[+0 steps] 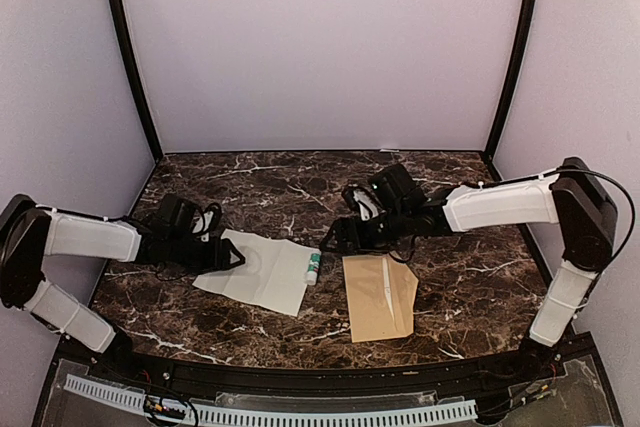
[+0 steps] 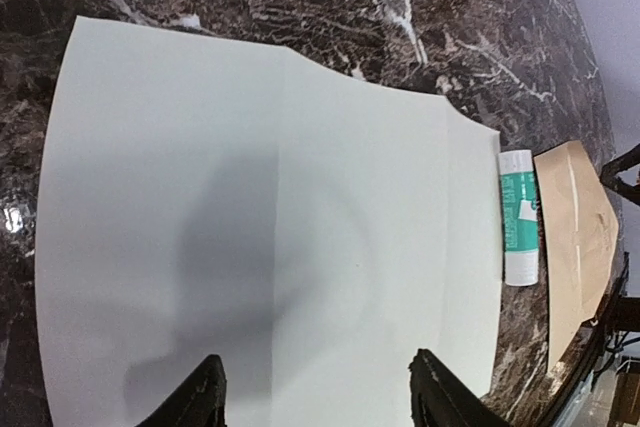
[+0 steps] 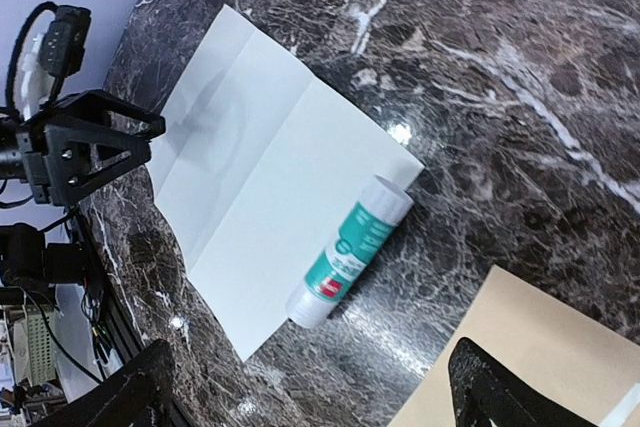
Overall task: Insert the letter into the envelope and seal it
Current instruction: Move the letter to the center of the board, then pick up the letter from the center of the board.
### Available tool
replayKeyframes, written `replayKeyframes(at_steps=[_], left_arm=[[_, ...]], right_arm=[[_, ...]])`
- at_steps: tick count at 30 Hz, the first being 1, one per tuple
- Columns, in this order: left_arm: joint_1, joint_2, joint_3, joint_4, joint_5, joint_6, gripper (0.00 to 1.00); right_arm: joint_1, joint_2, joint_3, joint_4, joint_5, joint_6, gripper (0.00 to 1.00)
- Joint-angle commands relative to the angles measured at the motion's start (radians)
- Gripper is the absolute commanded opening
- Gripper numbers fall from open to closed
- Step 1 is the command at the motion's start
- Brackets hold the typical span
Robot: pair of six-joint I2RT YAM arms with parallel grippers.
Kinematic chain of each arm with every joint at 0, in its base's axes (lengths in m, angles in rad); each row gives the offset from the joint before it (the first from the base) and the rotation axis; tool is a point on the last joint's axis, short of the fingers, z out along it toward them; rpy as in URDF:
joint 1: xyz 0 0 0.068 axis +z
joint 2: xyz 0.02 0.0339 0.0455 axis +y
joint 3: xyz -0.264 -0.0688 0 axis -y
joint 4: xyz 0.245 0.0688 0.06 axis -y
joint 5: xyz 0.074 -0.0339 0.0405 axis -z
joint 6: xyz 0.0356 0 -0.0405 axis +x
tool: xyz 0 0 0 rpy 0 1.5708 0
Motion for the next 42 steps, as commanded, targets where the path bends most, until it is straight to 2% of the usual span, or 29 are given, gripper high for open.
replayKeyframes(at_steps=[1,4,9,13,16,24,29,36,42], left_arm=[[-0.001,-0.211,0.004,-0.151,-0.006,-0.068,0.62],[-0.001,-0.301,0.009,-0.204,0.001,-0.110,0.65],[-0.005,-0.339,-0.017,-0.276,0.067,-0.162,0.65],[-0.007,-0.353,-0.022,-0.347,0.074,-0.178,0.66],[-0.020,-0.366,-0.049,-0.335,0.130,-0.207,0.66],[-0.034,-0.390,-0.140,-0.306,0.167,-0.265,0.66],[-0.036,-0.374,-0.206,-0.237,0.192,-0.302,0.66],[-0.037,-0.327,-0.212,-0.173,0.181,-0.302,0.65],[-0.037,-0.271,-0.220,-0.127,0.177,-0.297,0.64]], right_arm=[[0.029,0.057,0.119,-0.025,-0.015,-0.080,0.92],[0.029,0.122,0.218,-0.074,-0.019,-0.128,0.92],[0.029,0.249,0.383,-0.147,-0.022,-0.200,0.90],[0.029,0.365,0.509,-0.183,-0.056,-0.247,0.83],[0.027,0.438,0.596,-0.199,-0.076,-0.269,0.79],[0.021,0.604,0.816,-0.250,-0.136,-0.317,0.70],[0.011,0.677,0.889,-0.267,-0.164,-0.328,0.67],[0.001,0.748,0.957,-0.312,-0.248,-0.347,0.63],[0.001,0.751,0.937,-0.316,-0.327,-0.339,0.46]])
